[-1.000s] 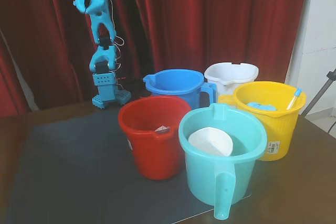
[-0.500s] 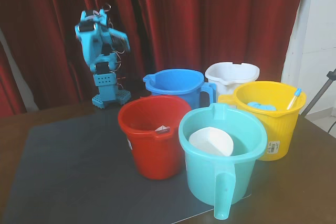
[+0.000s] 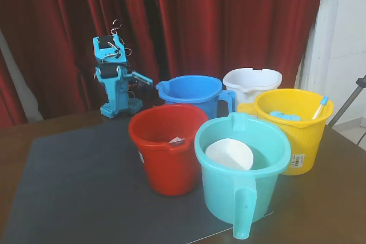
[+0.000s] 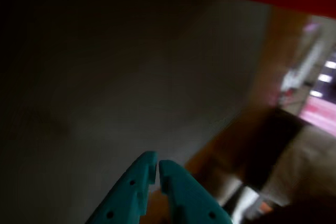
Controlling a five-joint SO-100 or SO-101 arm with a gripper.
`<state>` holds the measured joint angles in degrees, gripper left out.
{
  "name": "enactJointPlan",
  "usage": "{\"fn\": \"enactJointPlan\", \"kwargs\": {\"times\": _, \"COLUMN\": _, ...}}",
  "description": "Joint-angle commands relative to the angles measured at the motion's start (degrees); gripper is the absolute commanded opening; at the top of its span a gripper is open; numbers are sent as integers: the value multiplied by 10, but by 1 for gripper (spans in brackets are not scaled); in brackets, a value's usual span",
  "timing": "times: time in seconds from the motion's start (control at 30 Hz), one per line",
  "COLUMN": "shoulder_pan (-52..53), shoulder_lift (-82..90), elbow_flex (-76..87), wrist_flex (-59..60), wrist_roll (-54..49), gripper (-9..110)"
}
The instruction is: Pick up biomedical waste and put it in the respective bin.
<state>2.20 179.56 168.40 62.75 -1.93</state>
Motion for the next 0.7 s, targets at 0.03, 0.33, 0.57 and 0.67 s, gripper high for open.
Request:
{"fn": "enactJointPlan", "kwargs": {"times": 0.03, "shoulder_pan": 4, "shoulder_lift": 2, "elbow_flex": -4, "wrist_flex": 76, "wrist_roll": 4, "gripper": 0}}
{"fn": "enactJointPlan", "kwargs": {"times": 0.33, "shoulder_pan": 4, "shoulder_lift": 2, "elbow_flex": -6, "wrist_flex": 112, "wrist_roll": 7, "gripper": 0}}
{"fn": "enactJointPlan", "kwargs": {"times": 0.57, "shoulder_pan": 82, "shoulder_lift": 2, "elbow_flex": -11, "wrist_flex": 126, "wrist_roll": 7, "gripper": 0}}
{"fn": "enactJointPlan", "kwargs": {"times": 0.67, "shoulder_pan": 166, "shoulder_lift": 2, "elbow_flex": -11, "wrist_flex": 127, "wrist_roll": 6, "gripper": 0}}
